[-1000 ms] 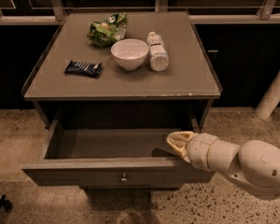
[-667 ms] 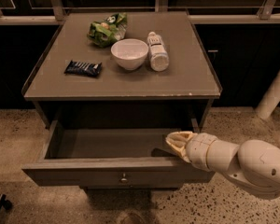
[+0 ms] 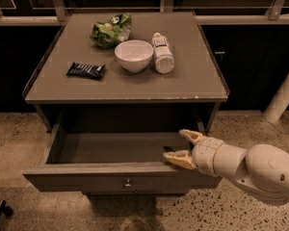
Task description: Open top drawer
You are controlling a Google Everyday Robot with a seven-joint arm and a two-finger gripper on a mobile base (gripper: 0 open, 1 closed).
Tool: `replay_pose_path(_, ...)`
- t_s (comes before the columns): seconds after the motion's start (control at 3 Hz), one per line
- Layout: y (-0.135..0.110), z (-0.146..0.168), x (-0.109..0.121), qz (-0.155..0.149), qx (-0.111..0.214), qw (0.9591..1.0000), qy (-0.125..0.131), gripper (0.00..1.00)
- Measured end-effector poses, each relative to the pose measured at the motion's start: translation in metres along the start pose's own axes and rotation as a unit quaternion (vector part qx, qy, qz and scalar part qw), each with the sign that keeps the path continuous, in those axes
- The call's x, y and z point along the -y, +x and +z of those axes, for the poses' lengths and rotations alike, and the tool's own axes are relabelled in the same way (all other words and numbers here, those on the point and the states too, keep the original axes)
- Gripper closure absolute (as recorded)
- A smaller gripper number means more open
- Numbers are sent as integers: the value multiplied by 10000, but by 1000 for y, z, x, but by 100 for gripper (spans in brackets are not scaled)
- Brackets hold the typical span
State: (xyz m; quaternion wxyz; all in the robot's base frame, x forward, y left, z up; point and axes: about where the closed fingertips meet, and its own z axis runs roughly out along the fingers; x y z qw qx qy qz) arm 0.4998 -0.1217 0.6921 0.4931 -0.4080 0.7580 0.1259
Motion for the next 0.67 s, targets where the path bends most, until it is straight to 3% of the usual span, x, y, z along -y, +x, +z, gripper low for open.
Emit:
replay_pose_path(0.33, 0, 0, 0, 0, 0, 10000, 0, 0)
replay_pose_path(0.67, 0, 0, 0, 0, 0, 10000, -1, 0)
